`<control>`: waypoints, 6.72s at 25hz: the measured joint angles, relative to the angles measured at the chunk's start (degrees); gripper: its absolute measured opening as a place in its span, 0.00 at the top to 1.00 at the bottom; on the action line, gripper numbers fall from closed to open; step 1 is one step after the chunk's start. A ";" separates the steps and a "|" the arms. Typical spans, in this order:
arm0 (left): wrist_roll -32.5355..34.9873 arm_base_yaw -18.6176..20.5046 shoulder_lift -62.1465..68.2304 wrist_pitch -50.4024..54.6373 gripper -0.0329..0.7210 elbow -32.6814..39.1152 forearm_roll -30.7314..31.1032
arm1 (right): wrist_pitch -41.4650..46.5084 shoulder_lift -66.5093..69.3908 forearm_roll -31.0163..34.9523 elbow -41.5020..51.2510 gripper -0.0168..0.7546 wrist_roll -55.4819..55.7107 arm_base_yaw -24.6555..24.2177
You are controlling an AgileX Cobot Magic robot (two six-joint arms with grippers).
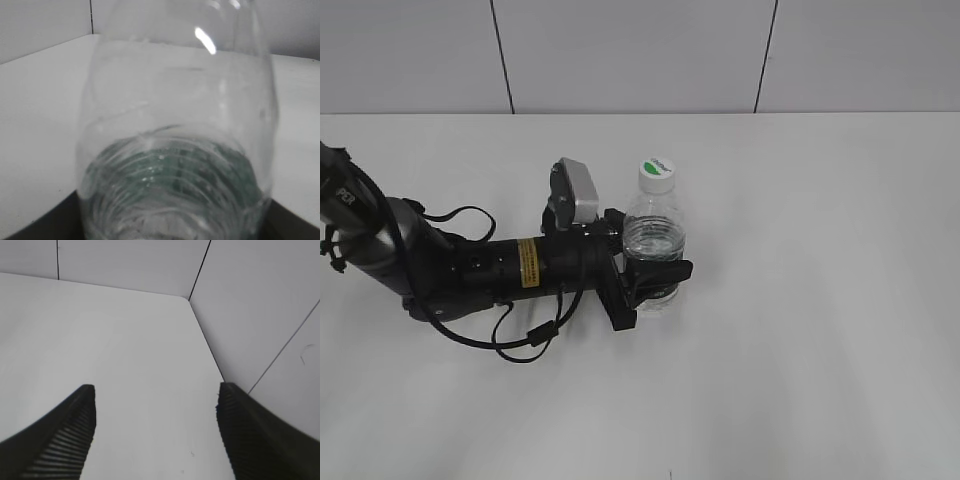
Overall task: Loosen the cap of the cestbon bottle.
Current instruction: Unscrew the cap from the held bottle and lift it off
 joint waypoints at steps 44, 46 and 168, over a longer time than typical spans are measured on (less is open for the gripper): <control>0.02 0.00 0.00 -0.28 0.41 -0.06 1.34 | 8.17 93.88 19.06 -57.68 0.23 -5.38 0.00; 0.02 0.00 0.00 -0.28 0.41 -0.06 1.46 | 9.48 96.13 19.97 -59.42 0.23 -5.38 0.46; -0.89 -0.05 1.76 -3.32 0.42 -0.49 2.81 | 18.77 116.00 23.84 -74.63 0.59 -21.62 34.15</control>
